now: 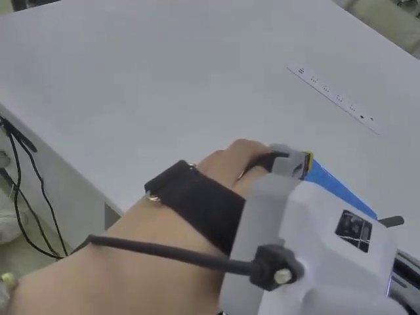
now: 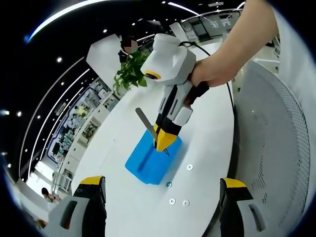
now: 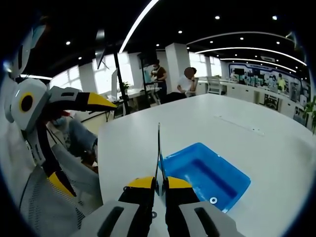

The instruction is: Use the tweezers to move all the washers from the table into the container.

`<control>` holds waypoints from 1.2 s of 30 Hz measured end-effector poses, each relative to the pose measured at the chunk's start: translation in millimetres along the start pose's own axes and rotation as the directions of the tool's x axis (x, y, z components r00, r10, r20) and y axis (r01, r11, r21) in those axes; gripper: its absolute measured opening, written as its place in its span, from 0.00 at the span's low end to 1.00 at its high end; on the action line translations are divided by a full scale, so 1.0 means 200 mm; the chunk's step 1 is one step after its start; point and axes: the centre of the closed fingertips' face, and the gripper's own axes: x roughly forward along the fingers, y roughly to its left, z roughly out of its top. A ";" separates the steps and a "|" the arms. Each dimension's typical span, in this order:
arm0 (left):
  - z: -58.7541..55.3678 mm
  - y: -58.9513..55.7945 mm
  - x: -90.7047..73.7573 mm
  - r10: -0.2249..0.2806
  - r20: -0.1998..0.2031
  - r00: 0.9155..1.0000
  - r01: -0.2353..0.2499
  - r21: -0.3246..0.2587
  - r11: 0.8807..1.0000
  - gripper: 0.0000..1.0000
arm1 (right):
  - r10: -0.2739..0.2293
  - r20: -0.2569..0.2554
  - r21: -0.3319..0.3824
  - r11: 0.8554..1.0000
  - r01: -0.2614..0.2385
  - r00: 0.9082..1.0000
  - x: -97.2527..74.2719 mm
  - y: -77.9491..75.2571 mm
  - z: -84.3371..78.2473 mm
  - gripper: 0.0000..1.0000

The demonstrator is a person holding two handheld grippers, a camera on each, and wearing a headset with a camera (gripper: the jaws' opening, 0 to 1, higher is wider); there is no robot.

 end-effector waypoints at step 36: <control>-0.09 0.00 -0.12 0.085 0.305 0.949 0.114 -0.580 0.807 0.98 | -0.047 0.019 0.041 0.998 0.046 0.999 0.00 -0.03 -0.08 0.04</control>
